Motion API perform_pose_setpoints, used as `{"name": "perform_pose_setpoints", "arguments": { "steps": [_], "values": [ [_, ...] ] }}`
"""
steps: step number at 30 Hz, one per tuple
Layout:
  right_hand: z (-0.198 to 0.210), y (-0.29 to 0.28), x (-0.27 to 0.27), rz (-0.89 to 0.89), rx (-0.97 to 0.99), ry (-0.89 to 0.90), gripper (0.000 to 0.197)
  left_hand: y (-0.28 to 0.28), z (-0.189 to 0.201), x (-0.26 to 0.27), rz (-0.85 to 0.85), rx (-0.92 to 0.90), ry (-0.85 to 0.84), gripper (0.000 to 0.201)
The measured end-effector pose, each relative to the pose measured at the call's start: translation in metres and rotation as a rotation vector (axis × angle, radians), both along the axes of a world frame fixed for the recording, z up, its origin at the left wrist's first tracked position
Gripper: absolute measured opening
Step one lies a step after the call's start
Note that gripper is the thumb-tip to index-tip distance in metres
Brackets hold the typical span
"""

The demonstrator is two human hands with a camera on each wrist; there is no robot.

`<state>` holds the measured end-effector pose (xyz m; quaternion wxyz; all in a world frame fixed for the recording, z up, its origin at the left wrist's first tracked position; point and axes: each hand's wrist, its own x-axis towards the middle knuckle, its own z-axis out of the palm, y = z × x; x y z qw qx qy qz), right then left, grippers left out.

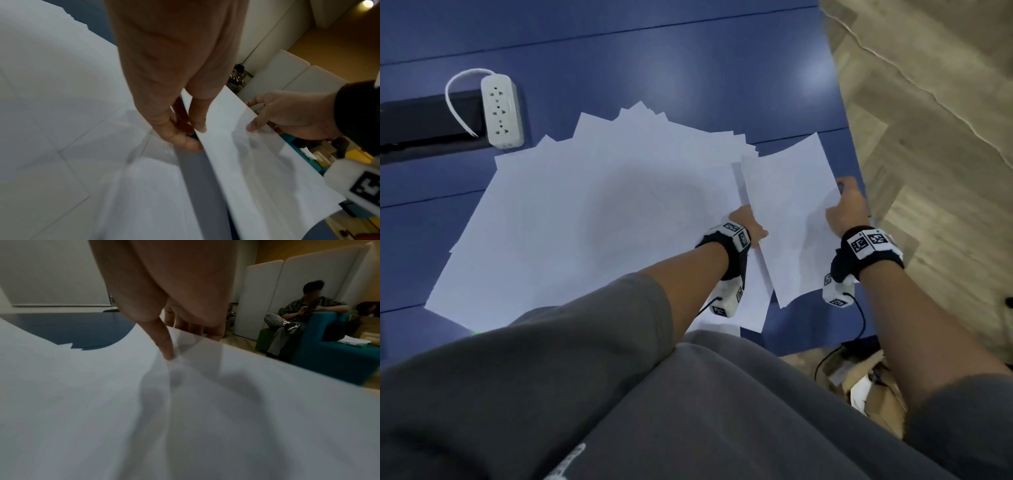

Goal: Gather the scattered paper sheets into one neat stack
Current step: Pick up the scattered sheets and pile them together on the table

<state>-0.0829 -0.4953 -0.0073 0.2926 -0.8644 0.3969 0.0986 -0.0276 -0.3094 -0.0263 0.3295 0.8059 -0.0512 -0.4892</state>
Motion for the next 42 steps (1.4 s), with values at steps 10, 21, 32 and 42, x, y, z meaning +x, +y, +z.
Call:
{"name": "perform_pose_setpoints", "arguments": {
  "steps": [10, 21, 32, 42],
  "values": [
    [-0.026, 0.005, -0.008, 0.017, -0.406, 0.205, 0.06, -0.01, -0.006, -0.002, -0.059, 0.142, -0.051, 0.02],
    [-0.04, 0.072, -0.01, 0.526, -0.152, 0.126, 0.063, 0.008, 0.012, 0.006, -0.298, 0.103, -0.233, 0.028],
    [-0.048, 0.093, -0.002, 0.324, -0.191, 0.15, 0.063, 0.126, 0.017, 0.039, -0.819, 0.343, -0.485, 0.092],
    [-0.046, 0.099, -0.002, 0.31, -0.197, 0.156, 0.061, 0.145, 0.012, 0.034, -1.14, 0.409, -0.714, 0.092]
  ]
}}
